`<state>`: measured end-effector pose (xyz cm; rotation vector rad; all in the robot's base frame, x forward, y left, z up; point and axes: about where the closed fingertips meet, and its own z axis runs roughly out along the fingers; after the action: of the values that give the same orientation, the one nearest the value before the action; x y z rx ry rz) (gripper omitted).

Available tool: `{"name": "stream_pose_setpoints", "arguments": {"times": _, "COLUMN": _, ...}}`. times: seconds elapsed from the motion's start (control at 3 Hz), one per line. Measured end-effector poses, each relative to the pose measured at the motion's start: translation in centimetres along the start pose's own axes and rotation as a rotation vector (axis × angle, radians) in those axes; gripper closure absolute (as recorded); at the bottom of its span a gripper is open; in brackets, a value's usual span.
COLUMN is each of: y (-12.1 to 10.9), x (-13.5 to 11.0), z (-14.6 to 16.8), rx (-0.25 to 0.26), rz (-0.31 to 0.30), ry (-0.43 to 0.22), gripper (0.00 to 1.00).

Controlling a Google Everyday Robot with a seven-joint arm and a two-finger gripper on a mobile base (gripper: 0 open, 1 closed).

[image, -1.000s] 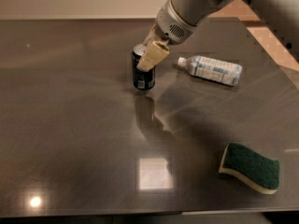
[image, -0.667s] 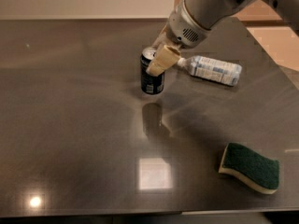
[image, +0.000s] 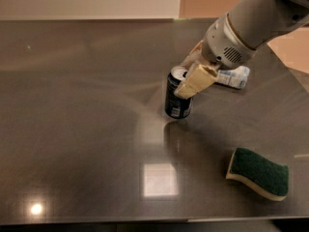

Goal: Move pepsi can near sponge

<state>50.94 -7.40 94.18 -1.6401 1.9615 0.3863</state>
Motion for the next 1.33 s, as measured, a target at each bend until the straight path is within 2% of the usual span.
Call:
{"name": "stream_pose_setpoints", "arguments": {"times": 0.33, "y": 1.7, "x": 3.2, "z": -1.6, "rx": -0.001, "rz": 0.086, "ry": 0.004, "gripper": 1.00}}
{"name": "stream_pose_setpoints", "arguments": {"times": 1.0, "y": 3.5, "x": 9.0, "z": -3.7, "rx": 0.032, "rz": 0.229, "ry": 0.067, "gripper": 1.00}}
{"name": "stream_pose_setpoints", "arguments": {"times": 1.33, "y": 3.9, "x": 10.7, "z": -4.3, "rx": 0.057, "rz": 0.280, "ry": 0.084, "gripper": 0.83}}
